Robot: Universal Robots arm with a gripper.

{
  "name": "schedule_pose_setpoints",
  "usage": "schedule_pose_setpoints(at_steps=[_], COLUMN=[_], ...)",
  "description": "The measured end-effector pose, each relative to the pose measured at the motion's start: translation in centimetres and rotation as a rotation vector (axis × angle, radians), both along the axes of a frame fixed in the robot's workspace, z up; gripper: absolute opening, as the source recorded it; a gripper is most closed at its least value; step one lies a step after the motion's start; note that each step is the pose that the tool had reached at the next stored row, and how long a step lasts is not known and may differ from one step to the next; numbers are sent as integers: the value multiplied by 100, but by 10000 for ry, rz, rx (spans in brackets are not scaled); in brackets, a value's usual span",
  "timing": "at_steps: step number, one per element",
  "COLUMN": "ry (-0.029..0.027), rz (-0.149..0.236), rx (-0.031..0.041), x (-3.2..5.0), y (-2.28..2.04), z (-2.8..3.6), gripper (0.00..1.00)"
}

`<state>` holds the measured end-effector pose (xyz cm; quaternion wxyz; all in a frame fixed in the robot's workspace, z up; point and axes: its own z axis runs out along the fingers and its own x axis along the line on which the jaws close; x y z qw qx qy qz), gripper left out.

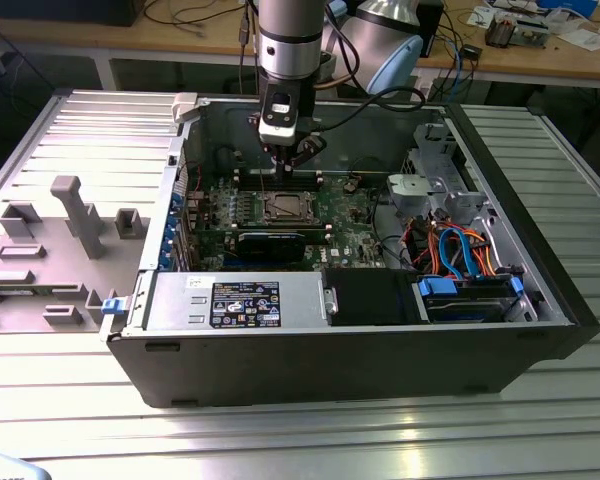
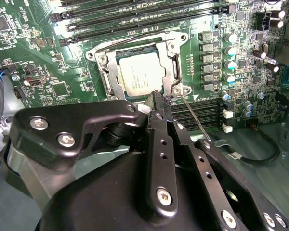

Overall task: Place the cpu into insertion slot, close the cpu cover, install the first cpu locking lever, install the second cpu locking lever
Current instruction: 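Install the first cpu locking lever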

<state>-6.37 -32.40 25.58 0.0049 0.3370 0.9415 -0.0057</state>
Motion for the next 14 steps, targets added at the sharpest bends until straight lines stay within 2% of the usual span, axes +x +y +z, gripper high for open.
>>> schedule_pose_setpoints(at_steps=[14], ry=[0], rz=[157], rx=[3], x=[0], y=[0], z=[-1], gripper=[11])
